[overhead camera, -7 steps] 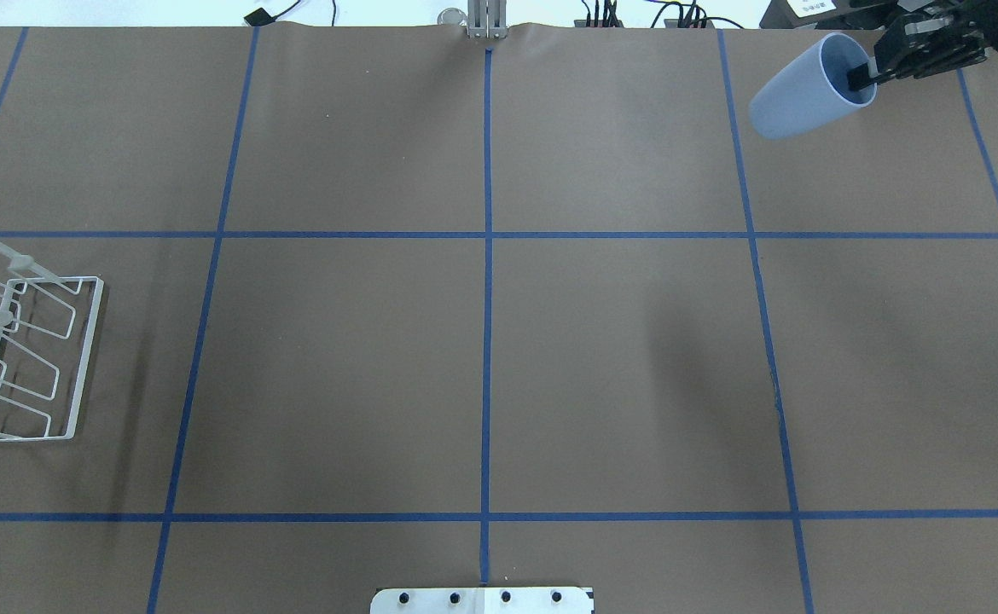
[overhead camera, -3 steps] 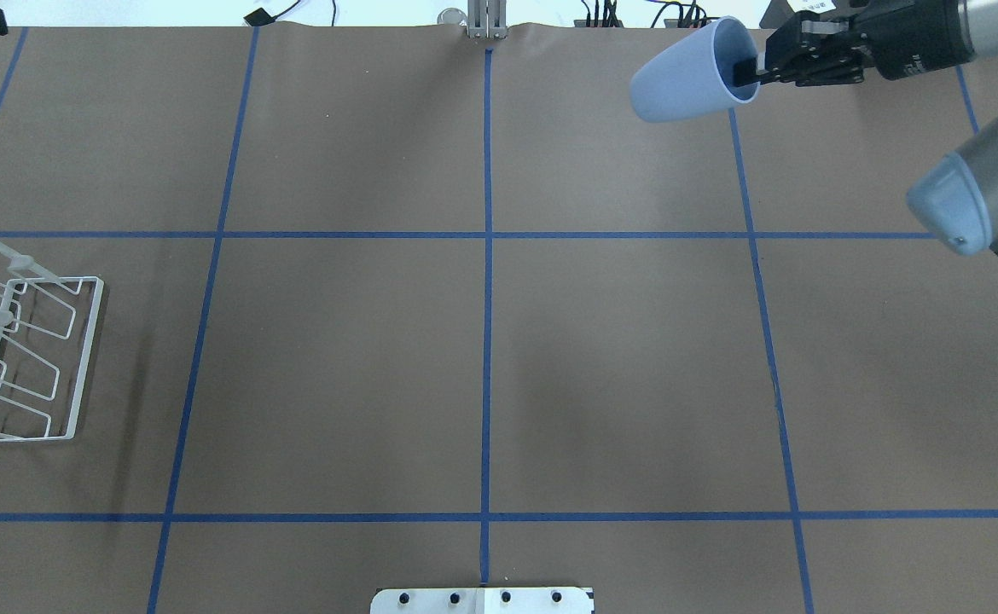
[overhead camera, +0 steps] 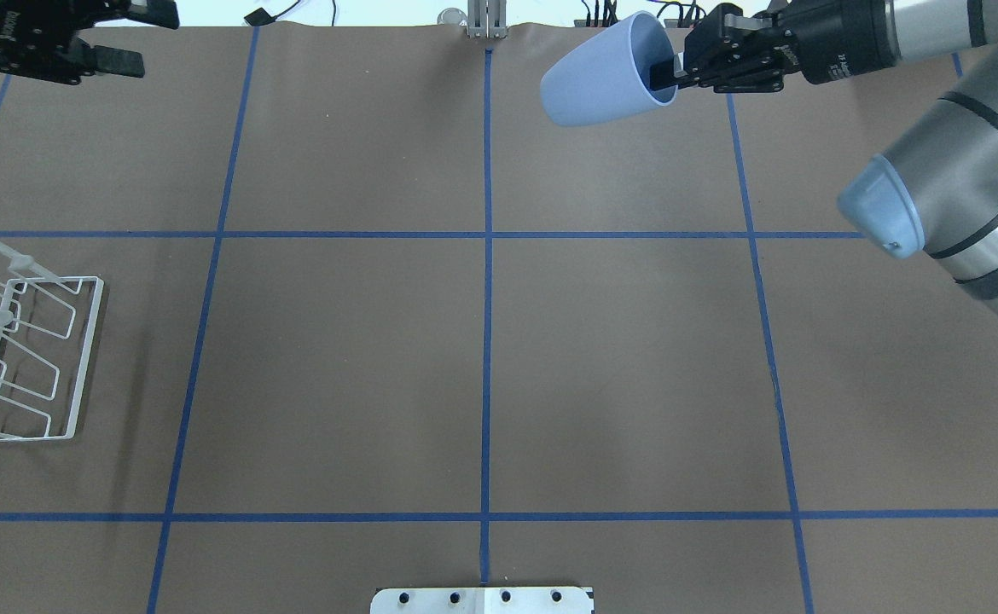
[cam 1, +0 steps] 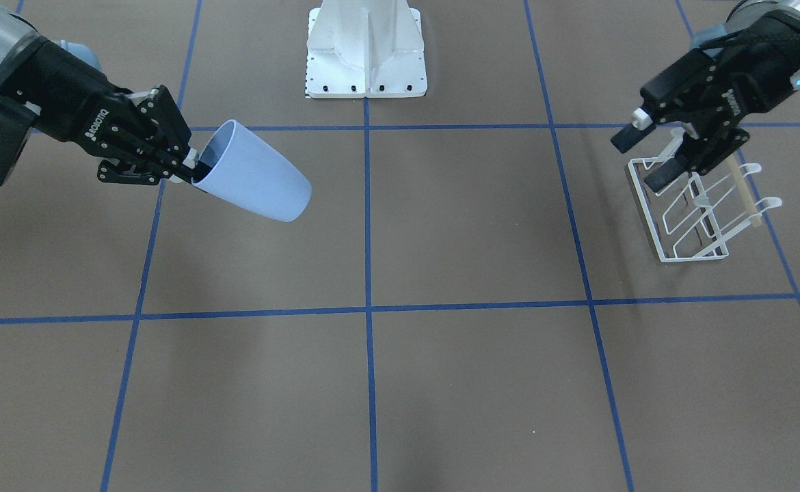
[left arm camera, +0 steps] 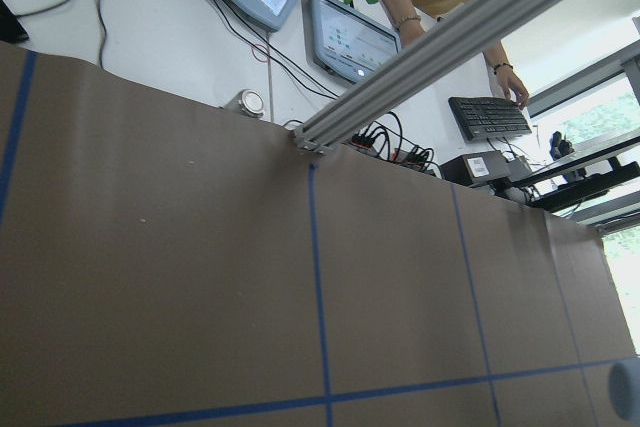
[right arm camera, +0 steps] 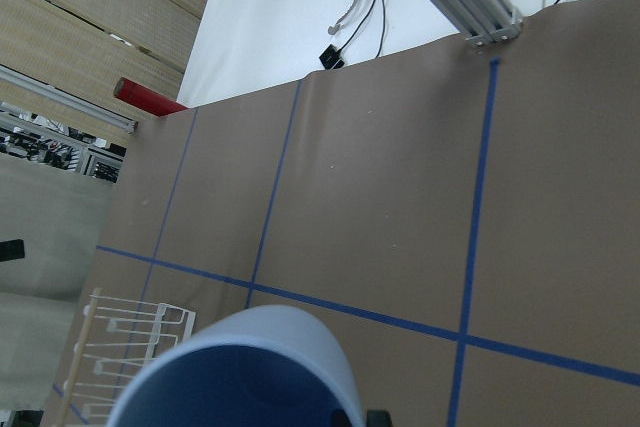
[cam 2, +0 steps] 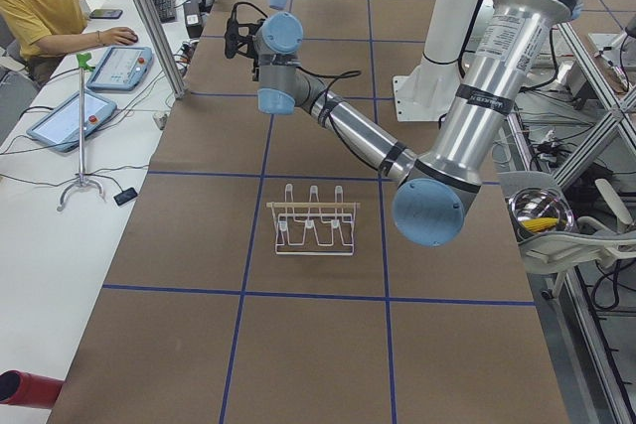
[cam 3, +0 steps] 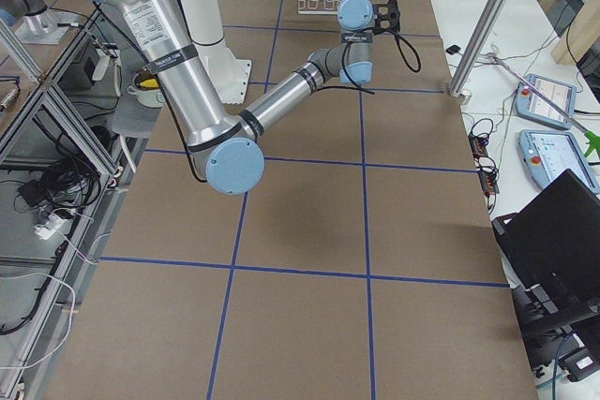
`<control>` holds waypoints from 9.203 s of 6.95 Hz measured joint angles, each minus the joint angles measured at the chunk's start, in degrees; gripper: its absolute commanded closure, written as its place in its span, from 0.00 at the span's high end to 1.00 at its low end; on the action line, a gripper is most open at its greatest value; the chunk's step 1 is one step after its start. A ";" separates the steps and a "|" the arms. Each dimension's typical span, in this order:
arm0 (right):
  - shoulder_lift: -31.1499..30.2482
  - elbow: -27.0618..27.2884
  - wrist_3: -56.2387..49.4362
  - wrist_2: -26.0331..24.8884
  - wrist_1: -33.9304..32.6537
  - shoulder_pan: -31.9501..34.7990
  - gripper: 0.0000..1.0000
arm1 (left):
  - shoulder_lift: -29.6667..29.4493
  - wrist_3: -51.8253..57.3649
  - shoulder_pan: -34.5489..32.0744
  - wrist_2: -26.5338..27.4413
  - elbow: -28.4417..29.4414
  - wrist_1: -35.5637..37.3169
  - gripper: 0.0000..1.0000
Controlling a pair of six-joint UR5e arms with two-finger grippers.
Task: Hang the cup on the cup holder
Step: 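Bring the cup toward the left gripper while the left arm reaches in to meet it, then grasp the cup base with the left gripper while the right gripper releases and withdraws, then carry the cup with the left gripper over the white wire rack, then lower the cup with the left gripper onto a rack hook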
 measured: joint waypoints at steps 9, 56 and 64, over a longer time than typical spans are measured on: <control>1.19 0.53 21.98 -14.87 34.38 -15.69 0.00 | -4.86 -31.17 24.94 23.22 0.50 -36.83 0.99; -24.71 -1.65 -88.13 -4.21 -55.01 26.92 1.00 | 0.31 73.09 -5.04 3.98 -19.43 95.91 0.00; -24.71 -2.63 -87.84 -4.16 -54.94 25.91 1.00 | 10.24 76.67 -7.48 3.67 -7.86 73.12 0.00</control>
